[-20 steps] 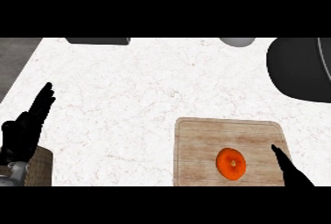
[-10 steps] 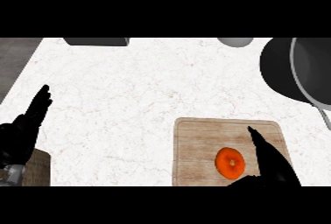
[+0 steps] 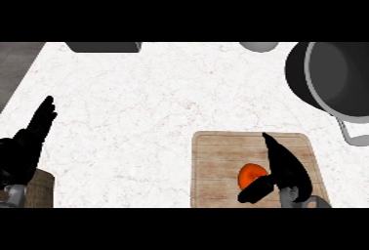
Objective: Pick the squash from the cutting board and place it in the pot
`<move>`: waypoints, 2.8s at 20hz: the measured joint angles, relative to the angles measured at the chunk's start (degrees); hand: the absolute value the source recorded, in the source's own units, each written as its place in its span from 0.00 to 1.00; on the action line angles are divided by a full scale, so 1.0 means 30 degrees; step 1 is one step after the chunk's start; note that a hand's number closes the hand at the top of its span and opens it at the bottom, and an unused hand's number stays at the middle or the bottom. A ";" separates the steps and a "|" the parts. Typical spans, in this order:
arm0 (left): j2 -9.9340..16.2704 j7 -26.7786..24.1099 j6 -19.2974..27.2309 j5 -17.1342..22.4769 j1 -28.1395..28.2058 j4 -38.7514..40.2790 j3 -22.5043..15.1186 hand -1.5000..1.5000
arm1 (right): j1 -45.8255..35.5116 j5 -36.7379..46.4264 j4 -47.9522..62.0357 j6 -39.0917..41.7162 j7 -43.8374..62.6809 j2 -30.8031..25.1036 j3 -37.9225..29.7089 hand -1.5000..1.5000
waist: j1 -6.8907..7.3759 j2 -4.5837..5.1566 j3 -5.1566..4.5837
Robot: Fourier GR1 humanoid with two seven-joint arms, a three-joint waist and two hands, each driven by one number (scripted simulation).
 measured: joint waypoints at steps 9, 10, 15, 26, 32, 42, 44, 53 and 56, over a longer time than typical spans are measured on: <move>-0.0183 -0.0184 -0.0446 0.0013 0.0625 -0.0139 0.0498 0.50 | -0.0245 0.0873 0.2099 0.0393 -0.0462 0.0934 -0.0297 0.00 | -0.0220 -0.0054 0.0029; -0.0253 -0.0289 -0.0474 -0.0103 0.0591 -0.0017 0.0495 0.50 | -0.0228 0.1043 0.2292 0.0388 -0.0535 0.1091 -0.0290 0.00 | -0.0255 -0.0056 0.0039; -0.0436 -0.0240 -0.0576 -0.0374 0.0590 0.0117 0.0688 0.50 | -0.0284 0.1303 0.2911 0.0628 -0.0749 0.1633 -0.0601 0.00 | -0.0306 -0.0063 0.0023; -0.1103 -0.0311 -0.0991 -0.0918 0.0691 0.0242 0.1214 0.50 | -0.0583 0.2379 0.3716 0.1076 -0.2168 0.1770 -0.0808 1.00 | -0.0371 -0.0174 -0.0074; -0.1397 0.0061 -0.1190 -0.1271 0.0747 -0.0004 0.1384 0.50 | -0.0275 0.2577 0.3037 0.1466 -0.2040 0.2050 -0.0889 1.00 | -0.0389 -0.0115 -0.0064; -0.1562 0.0594 -0.1320 -0.1392 0.0687 -0.0209 0.1039 0.50 | -0.2340 0.4203 -0.1288 0.2429 -1.4776 -0.3429 0.3791 1.00 | 0.0191 -0.0510 0.0066; -0.1611 0.0660 -0.1297 -0.1327 0.0824 -0.0155 0.1088 0.50 | -0.2644 0.4720 -0.2516 0.1543 -1.7124 -0.4522 0.4032 1.00 | -0.0060 -0.0542 0.0077; -0.1443 0.0778 -0.0816 -0.1154 0.1731 -0.0314 0.1987 0.50 | -0.1301 0.4380 -0.6554 -0.5492 -2.4929 -0.7200 0.0421 1.00 | -0.1571 -0.0365 0.0260; -0.1403 0.0635 -0.0752 -0.1130 0.2012 -0.0546 0.2188 0.50 | 0.0018 0.2505 -0.6881 -0.7214 -2.7201 -0.7407 -0.1062 1.00 | -0.1665 -0.0196 0.0266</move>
